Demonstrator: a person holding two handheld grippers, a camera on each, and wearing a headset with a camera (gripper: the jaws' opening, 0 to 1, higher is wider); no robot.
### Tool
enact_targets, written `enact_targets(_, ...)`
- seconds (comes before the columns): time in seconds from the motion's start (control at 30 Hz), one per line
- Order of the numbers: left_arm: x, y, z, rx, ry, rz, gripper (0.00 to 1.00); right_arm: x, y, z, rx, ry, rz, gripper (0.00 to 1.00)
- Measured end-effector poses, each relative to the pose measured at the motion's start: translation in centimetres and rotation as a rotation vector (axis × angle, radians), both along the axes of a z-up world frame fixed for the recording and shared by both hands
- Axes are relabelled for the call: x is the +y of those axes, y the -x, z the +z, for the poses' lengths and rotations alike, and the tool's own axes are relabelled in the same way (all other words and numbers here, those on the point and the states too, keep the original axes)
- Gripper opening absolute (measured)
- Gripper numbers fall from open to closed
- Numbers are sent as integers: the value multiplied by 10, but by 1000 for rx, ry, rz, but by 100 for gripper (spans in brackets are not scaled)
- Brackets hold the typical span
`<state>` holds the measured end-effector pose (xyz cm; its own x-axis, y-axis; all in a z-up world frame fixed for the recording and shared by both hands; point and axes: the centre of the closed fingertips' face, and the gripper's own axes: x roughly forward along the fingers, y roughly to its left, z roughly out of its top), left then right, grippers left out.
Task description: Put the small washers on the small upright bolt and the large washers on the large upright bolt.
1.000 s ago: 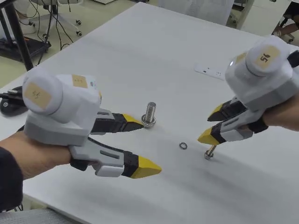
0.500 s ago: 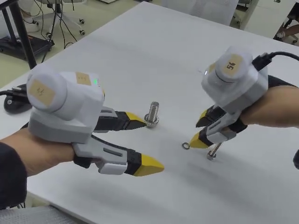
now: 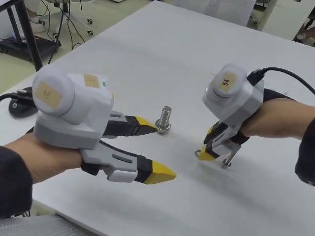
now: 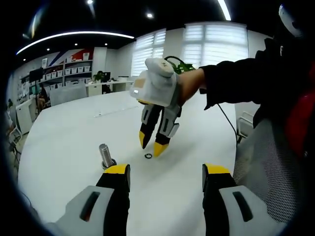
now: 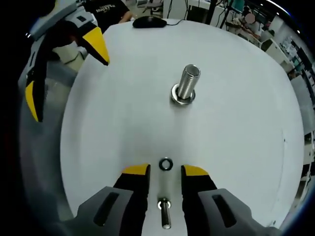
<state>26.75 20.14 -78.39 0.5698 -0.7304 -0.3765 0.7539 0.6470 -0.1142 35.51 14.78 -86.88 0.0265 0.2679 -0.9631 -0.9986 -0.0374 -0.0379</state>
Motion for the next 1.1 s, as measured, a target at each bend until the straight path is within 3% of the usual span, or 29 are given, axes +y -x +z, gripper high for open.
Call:
enact_targets(0.4,0,-2,0,-1,4,2,58,-1,-1,-9,0,28,8,22)
enact_targets(0.6,0,-3,0,-1,6,2,58,-1,-1,-9,19,20,-7,20)
enact_targets(1.1,-1,-3,-2,3,5,2,58,0,2,-10,15,32,19,16)
